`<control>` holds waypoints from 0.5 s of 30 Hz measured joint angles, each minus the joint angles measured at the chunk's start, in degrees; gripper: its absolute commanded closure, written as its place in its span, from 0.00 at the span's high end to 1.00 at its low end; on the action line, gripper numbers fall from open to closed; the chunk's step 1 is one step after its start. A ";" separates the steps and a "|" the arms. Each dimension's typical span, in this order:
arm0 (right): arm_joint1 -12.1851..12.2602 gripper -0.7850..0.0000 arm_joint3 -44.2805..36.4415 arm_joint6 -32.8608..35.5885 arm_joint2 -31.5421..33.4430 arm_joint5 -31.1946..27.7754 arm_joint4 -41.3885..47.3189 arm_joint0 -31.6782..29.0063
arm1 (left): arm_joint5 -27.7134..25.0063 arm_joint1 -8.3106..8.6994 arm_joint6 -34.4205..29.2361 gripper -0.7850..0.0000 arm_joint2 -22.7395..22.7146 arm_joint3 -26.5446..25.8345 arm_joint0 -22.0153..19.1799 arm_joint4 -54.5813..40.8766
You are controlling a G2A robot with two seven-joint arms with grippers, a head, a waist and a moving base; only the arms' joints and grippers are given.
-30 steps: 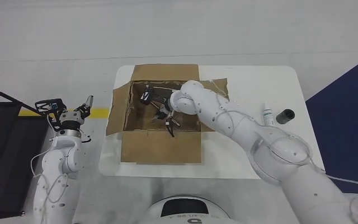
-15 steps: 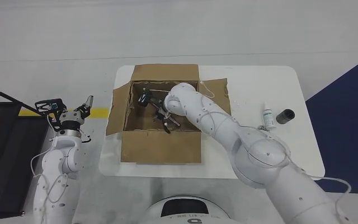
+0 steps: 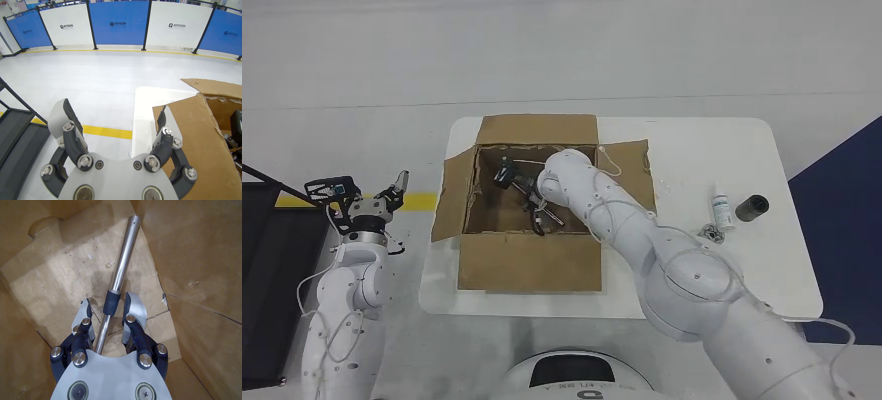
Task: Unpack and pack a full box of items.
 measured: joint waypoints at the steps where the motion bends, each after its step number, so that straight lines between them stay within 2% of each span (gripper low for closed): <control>1: -0.18 0.33 0.42 0.00 0.09 0.06 -0.07 0.05 | 0.00 0.00 0.00 1.00 0.00 0.00 0.00 0.00; 4: -0.73 0.19 1.74 0.63 0.40 0.66 -0.23 0.28 | 0.00 0.00 0.00 1.00 0.00 0.00 0.00 0.00; 5: -0.93 0.06 2.15 1.06 0.50 0.88 -0.33 0.38 | 0.00 0.00 0.00 1.00 0.00 0.00 0.00 0.00; 6: -1.07 0.00 2.42 1.34 0.55 0.91 -0.45 0.45 | 0.00 0.00 0.00 1.00 0.00 0.00 0.00 0.00; 15: -1.36 0.00 5.05 2.18 1.39 -1.51 -1.05 1.38 | 0.00 0.00 0.00 1.00 0.00 0.00 0.00 0.00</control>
